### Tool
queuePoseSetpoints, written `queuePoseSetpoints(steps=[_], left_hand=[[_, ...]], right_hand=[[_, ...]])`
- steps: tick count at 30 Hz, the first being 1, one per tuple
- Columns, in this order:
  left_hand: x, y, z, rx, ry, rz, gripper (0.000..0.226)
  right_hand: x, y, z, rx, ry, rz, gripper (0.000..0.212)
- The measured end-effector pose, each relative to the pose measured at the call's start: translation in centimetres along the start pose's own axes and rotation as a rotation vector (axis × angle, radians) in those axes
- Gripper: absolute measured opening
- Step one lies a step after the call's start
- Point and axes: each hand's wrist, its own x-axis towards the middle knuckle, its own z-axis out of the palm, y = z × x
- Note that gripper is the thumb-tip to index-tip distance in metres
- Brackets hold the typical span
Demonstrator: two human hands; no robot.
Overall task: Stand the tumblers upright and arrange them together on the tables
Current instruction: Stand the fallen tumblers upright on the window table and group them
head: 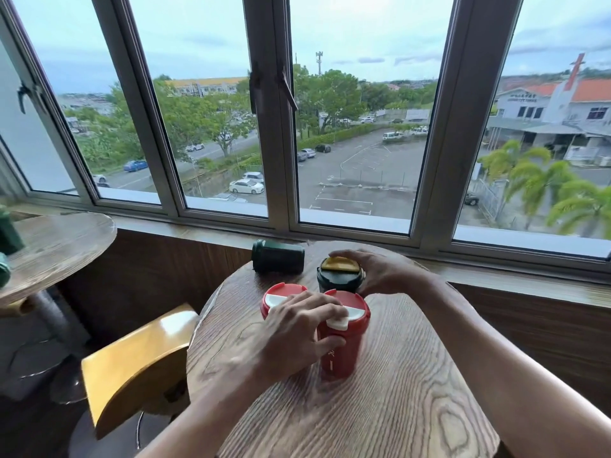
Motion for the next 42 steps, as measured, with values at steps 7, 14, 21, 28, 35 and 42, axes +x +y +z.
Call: queuePoseSetpoints(steps=[7,14,21,28,35,42], left_hand=[[-0.1,-0.1,0.3,-0.003,0.011,-0.001,0.044],[-0.1,-0.3,0.3,-0.010,0.019,0.002,0.044],[-0.1,-0.1,0.2,-0.011,0.019,0.008,0.044],[-0.1,-0.1,0.1,-0.017,0.026,0.010,0.044],[-0.1,-0.1,0.2,-0.018,0.040,0.031,0.043],[-0.2,0.2,0.2,0.003,0.086,0.036,0.052]], right_hand=[[-0.9,1.9,-1.5,0.768,-0.214,0.151,0.067],[0.4,0.3,-0.1,0.390,-0.027,0.316,0.041],[0.0,1.1,-0.2,0.687,-0.063,0.301,0.038],[0.1,1.4,-0.3,0.821,-0.031,0.341,0.040],[-0.6,1.2,-0.9,0.771,-0.048,0.335,0.034],[-1.5,0.7,-0.1,0.556,0.011,0.395,0.031]])
